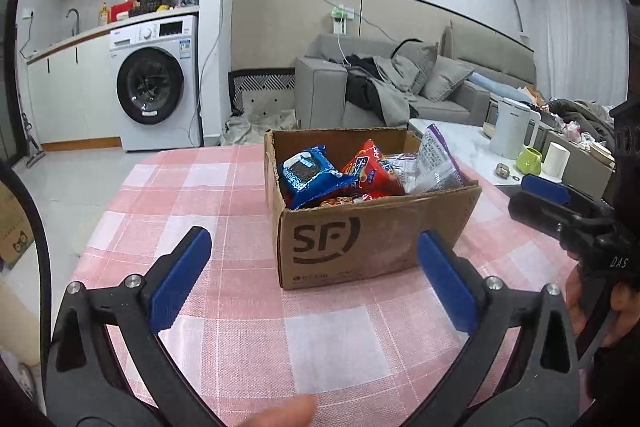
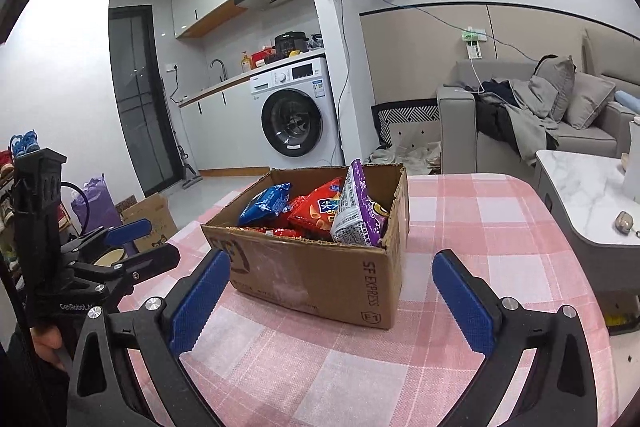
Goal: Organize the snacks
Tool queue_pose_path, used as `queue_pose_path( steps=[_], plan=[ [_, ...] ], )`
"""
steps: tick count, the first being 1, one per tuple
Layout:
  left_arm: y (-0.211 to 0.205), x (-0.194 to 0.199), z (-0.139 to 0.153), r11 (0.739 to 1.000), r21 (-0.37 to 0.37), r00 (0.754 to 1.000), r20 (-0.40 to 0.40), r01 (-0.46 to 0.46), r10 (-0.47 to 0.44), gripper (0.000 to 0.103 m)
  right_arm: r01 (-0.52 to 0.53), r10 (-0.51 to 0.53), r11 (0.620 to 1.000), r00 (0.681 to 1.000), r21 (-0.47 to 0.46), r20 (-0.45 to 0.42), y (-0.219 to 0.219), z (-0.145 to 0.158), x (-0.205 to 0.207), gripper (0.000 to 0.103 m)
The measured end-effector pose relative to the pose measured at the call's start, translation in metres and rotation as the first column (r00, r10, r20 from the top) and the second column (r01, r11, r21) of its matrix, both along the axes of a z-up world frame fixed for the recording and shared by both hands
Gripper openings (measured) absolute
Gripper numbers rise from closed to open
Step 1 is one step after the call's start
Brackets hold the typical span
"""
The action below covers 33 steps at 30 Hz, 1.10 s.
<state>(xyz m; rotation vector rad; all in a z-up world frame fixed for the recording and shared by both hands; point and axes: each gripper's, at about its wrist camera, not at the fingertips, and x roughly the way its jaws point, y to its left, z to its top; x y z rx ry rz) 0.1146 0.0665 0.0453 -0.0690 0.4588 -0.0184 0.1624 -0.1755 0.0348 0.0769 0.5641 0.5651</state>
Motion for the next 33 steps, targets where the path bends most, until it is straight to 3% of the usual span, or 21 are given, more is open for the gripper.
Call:
queue_pose_path(
  steps=[12,25,33],
  plan=[
    [0.001,-0.002,-0.013,0.999,0.007,0.998,0.043,-0.041,0.040,0.103,-0.012,0.013,1.000,0.999,-0.027,0.044,0.008,-0.016,-0.014,0.103],
    [-0.005,-0.001,-0.032,0.999,0.032,0.999,0.027,-0.022,0.021,0.103,-0.004,0.007,0.999,0.997,-0.037,0.074,0.009,-0.021,-0.019,0.103],
    [0.000,-0.001,-0.034,1.000,0.011,0.999,0.031,-0.027,0.027,0.103,0.013,-0.009,0.999,0.996,-0.038,0.093,0.008,-0.021,-0.021,0.103]
  ],
)
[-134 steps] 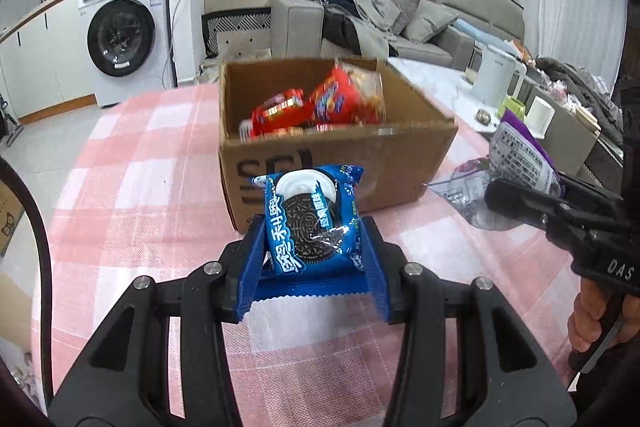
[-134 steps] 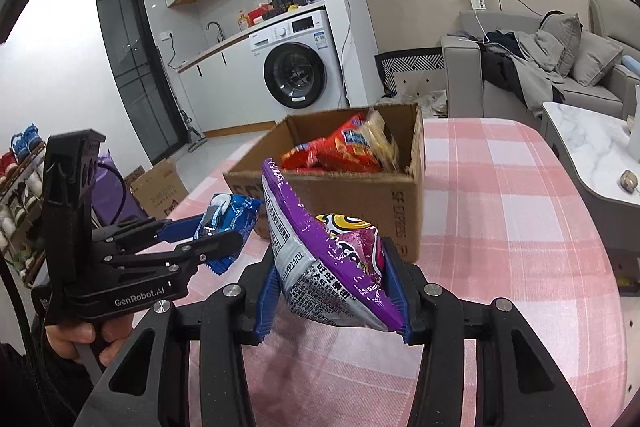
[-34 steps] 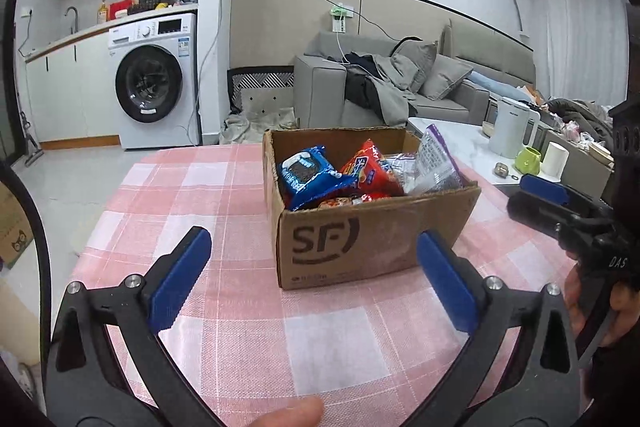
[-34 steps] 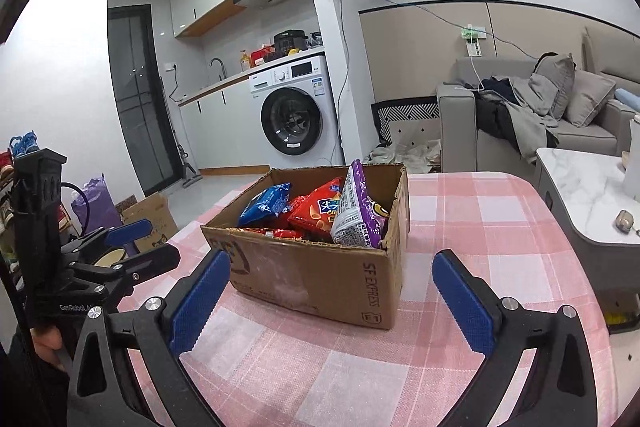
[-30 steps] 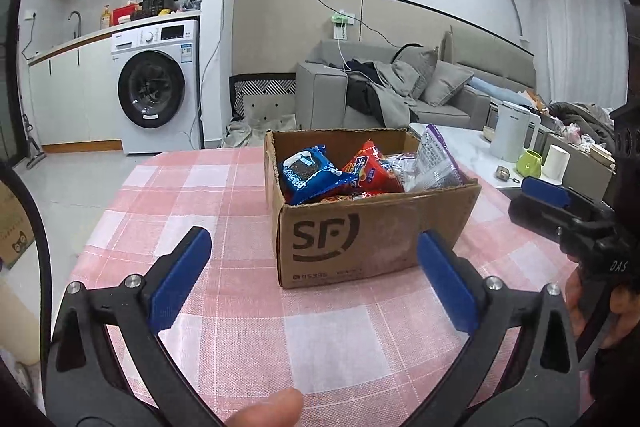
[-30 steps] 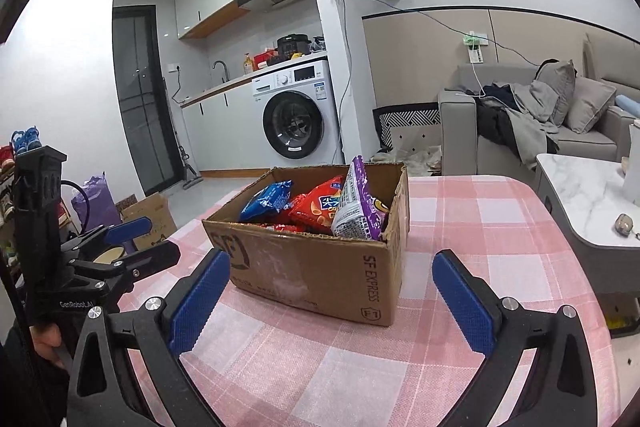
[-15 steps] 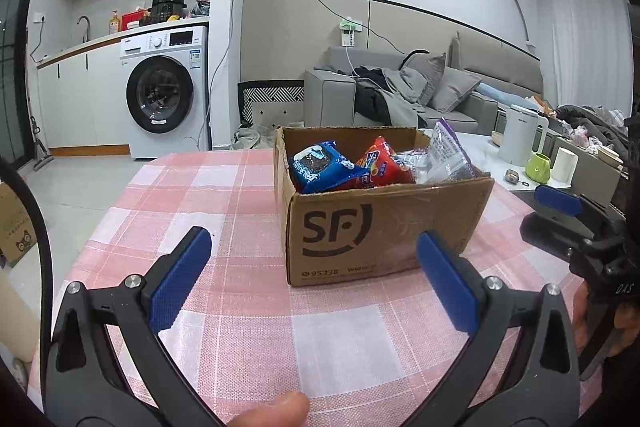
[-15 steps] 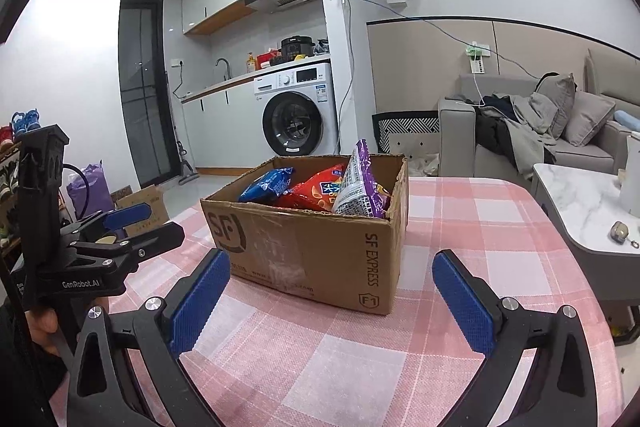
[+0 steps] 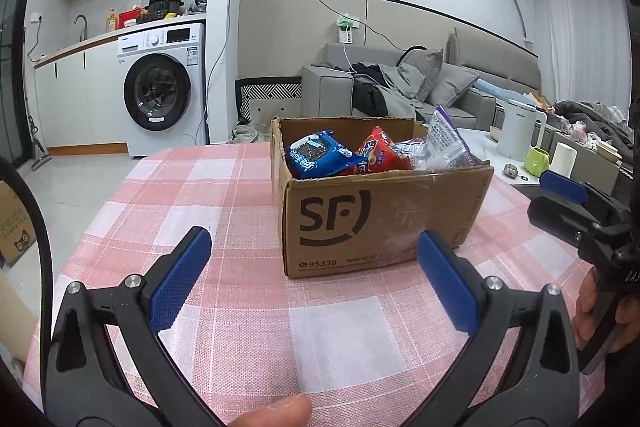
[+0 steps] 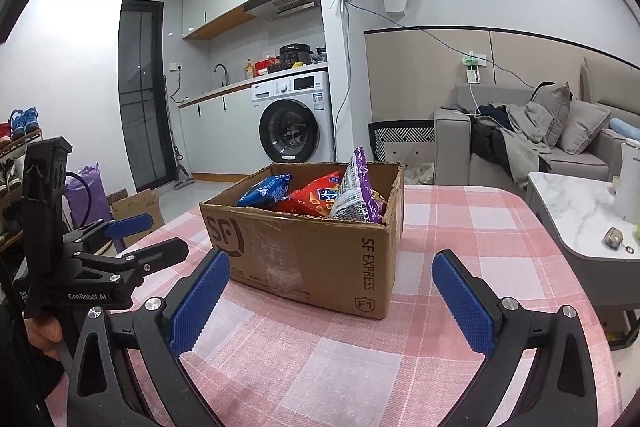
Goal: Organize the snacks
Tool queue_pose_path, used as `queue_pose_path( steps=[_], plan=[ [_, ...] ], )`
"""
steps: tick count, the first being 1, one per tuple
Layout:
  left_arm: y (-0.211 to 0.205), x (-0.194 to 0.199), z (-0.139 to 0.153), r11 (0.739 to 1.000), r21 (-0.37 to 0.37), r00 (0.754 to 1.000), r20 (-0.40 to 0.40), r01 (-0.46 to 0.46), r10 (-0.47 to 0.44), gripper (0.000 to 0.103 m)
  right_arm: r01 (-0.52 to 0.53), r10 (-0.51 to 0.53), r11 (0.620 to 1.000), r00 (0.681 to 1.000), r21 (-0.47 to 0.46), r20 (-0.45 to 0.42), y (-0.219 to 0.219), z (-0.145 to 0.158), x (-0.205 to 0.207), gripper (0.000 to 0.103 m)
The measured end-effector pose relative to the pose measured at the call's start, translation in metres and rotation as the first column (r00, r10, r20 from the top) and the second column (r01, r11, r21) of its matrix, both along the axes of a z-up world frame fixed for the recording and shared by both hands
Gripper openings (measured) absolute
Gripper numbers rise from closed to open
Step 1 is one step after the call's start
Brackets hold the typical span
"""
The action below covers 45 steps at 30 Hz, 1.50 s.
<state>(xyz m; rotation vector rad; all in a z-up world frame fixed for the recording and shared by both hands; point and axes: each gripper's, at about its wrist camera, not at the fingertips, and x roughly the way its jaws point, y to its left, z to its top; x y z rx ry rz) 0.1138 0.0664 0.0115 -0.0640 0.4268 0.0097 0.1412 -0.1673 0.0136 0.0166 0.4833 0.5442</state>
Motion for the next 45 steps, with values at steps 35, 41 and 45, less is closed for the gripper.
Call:
queue_pose_path(
  steps=[35,41,45],
  plan=[
    [0.0016,0.0004,-0.0022,1.000,0.006,1.000,0.004,0.006,-0.006,0.103,-0.002,0.002,1.000,1.000,-0.004,0.000,0.0005,-0.0012,-0.0012,0.103],
    [0.0017,0.0003,-0.0023,1.000,0.006,1.000,0.003,0.006,-0.006,0.103,-0.003,0.003,1.000,1.000,-0.004,0.001,0.0007,-0.0011,-0.0013,0.103],
    [0.0018,0.0004,-0.0024,1.000,0.006,1.000,0.004,0.006,-0.006,0.103,-0.002,0.002,1.000,1.000,-0.004,0.001,0.0005,-0.0009,-0.0014,0.103]
  ],
)
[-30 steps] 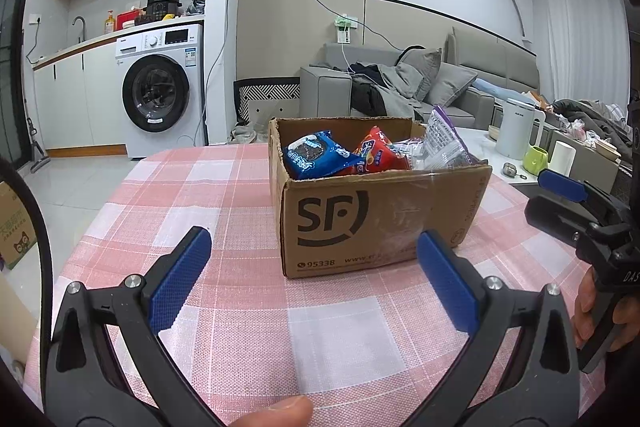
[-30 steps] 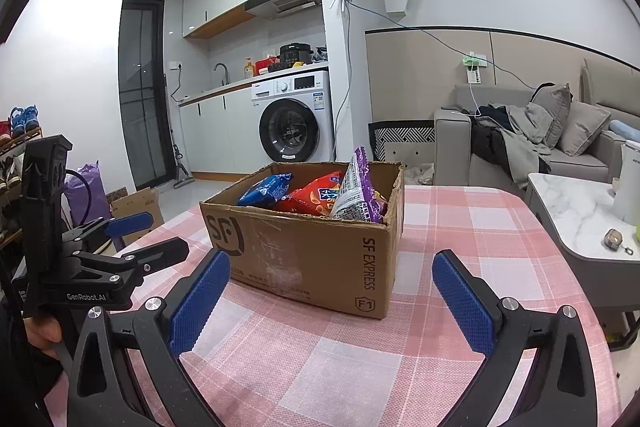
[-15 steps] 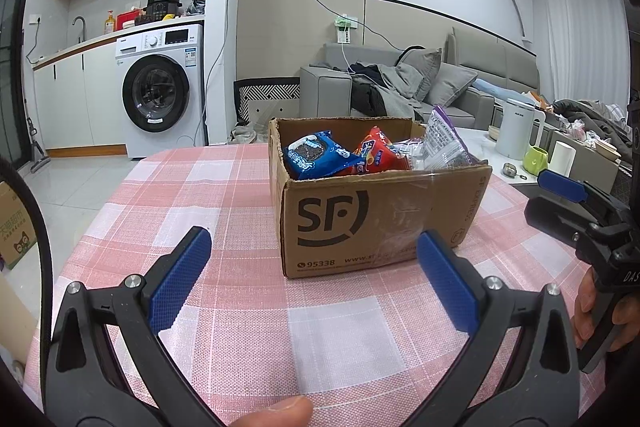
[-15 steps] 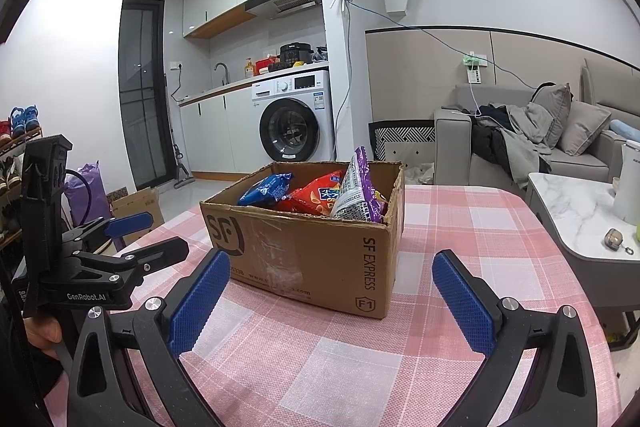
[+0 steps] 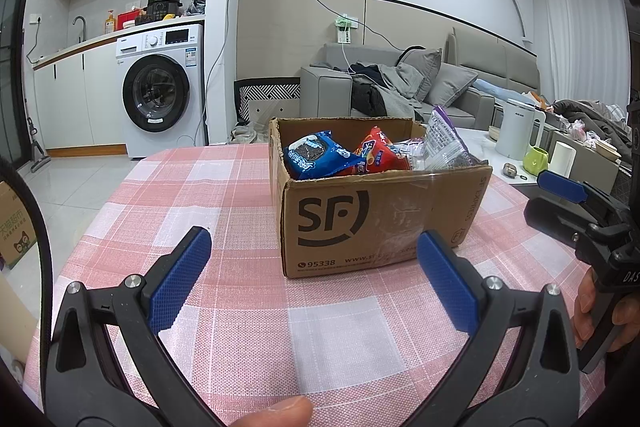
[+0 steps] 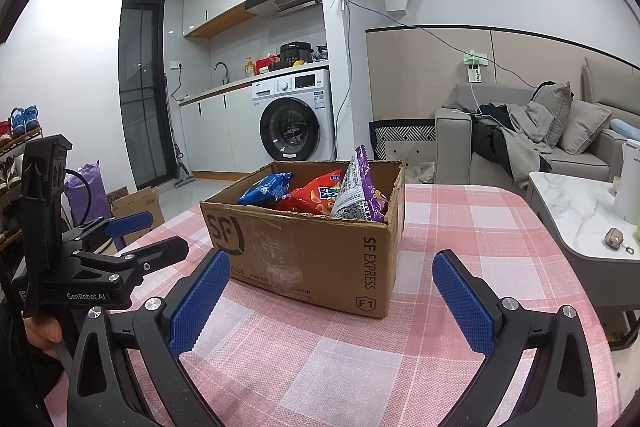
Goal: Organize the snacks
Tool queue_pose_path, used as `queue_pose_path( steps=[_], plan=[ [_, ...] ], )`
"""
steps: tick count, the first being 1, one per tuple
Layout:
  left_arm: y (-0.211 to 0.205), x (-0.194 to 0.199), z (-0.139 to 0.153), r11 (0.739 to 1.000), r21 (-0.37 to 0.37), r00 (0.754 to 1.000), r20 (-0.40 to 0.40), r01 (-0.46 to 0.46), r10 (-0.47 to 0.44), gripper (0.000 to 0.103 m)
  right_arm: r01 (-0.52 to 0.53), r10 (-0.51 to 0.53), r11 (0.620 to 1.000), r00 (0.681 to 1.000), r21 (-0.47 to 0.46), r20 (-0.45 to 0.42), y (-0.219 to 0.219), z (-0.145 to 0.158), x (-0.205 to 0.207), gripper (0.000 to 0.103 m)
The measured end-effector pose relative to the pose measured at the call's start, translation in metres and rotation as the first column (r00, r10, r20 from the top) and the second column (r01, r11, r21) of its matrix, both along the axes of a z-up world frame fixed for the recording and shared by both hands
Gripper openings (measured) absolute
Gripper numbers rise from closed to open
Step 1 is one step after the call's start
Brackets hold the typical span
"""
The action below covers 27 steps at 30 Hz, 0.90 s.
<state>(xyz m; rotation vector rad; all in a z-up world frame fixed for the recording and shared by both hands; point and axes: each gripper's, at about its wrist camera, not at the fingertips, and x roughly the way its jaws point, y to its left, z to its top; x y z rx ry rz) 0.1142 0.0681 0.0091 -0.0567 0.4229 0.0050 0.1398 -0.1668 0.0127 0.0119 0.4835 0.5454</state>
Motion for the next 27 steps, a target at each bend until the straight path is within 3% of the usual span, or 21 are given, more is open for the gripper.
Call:
queue_pose_path(
  steps=[27],
  plan=[
    [-0.0001,-0.0022,-0.0007,1.000,-0.004,1.000,0.001,-0.003,0.003,0.103,0.000,0.000,1.000,1.000,0.000,-0.001,0.0003,0.0003,0.0000,0.103]
  ],
)
